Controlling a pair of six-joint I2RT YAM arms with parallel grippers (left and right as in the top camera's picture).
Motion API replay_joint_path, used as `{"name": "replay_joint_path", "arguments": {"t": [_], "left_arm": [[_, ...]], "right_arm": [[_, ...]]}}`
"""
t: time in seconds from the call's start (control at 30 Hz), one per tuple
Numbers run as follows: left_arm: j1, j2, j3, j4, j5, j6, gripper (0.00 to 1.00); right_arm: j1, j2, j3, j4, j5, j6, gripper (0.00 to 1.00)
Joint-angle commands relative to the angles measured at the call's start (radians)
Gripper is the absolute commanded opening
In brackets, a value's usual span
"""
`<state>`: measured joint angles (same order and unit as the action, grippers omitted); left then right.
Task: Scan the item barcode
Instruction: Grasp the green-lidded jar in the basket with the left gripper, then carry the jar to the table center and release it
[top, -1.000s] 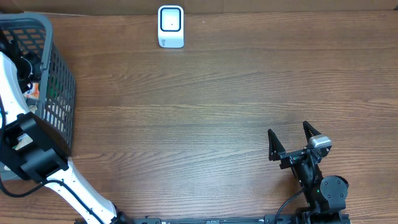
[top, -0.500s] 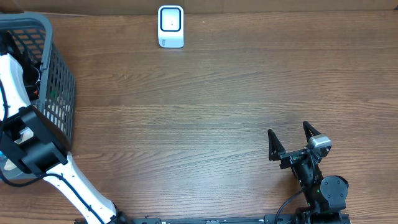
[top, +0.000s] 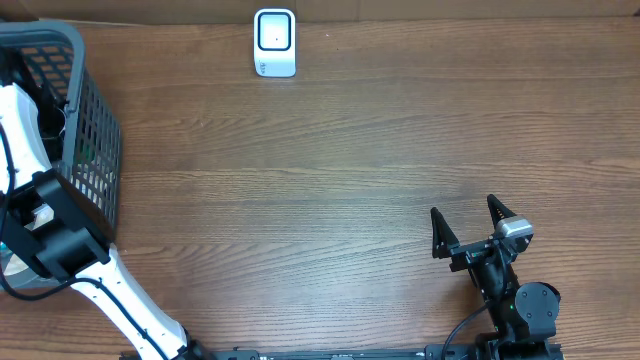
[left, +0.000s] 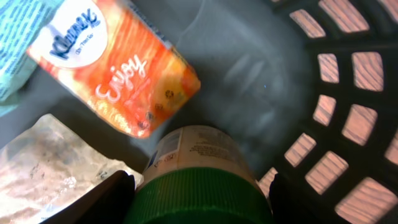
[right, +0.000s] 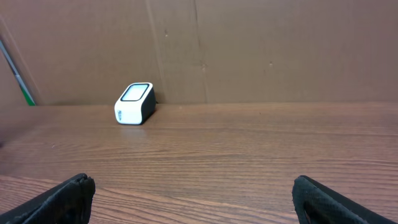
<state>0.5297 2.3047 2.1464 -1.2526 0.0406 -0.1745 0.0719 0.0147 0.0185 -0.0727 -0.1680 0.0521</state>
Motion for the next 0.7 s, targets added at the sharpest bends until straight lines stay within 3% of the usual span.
{"name": "replay_joint_path", "arguments": {"t": [0.0, 0.37, 0.53, 0.67], "left_arm": [[-0.006, -0.019, 0.142, -0.052, 0.012, -0.018, 0.48], [-0.009, -0.171, 0.666, -0.327, 0.057, -0.043, 0.47], [-0.047, -0.307, 0.734, -0.386, 0.157, -0.043, 0.47], [-0.156, -0.377, 0.734, -0.435, 0.162, -0.028, 0.48]], "right_arm": [[0.000, -0.011, -0.011, 0.003, 0.010, -0.001, 1.00], [0.000, -0.011, -0.011, 0.003, 0.010, -0.001, 1.00], [0.000, -0.011, -0.011, 0.003, 0.010, -0.001, 1.00], [0.000, -0.011, -0.011, 0.003, 0.010, -0.001, 1.00]]}}
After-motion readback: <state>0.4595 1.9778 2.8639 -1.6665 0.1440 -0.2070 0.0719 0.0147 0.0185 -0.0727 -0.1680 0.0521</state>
